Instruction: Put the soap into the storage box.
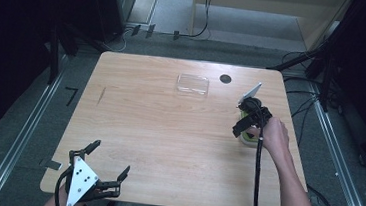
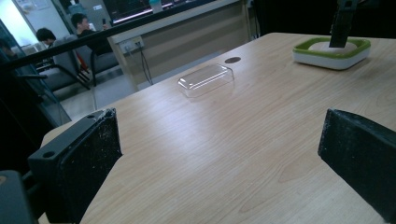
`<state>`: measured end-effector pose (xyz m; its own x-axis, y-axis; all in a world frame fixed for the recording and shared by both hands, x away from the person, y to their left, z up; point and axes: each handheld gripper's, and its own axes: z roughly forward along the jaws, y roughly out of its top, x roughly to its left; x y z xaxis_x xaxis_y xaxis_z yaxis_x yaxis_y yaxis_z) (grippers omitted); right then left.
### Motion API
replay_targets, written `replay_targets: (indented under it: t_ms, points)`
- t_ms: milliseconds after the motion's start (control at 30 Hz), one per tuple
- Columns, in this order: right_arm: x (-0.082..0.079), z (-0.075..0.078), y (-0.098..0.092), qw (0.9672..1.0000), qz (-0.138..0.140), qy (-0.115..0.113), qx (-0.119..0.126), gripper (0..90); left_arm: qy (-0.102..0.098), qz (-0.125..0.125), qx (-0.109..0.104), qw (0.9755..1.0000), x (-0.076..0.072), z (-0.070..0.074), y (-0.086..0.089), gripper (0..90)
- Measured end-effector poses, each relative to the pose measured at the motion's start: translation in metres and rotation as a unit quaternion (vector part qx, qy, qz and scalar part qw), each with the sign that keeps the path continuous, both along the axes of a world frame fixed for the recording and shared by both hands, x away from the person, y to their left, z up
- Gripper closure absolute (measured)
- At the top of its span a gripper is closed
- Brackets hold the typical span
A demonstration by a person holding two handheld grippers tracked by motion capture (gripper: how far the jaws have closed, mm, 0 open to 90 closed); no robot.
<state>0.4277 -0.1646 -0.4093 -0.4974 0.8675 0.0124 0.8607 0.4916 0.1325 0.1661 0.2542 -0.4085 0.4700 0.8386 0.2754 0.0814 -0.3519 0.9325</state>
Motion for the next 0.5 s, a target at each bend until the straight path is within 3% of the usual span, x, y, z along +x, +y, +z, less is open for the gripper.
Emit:
replay_targets:
  t_ms: [500]
  points:
    - [-0.038, 0.005, 0.03, 0.9984, 0.056, -0.002, -0.012, 6.6, -0.001, 0.003, 0.0, 1.0, -0.001, 0.0, 0.001, 0.0]
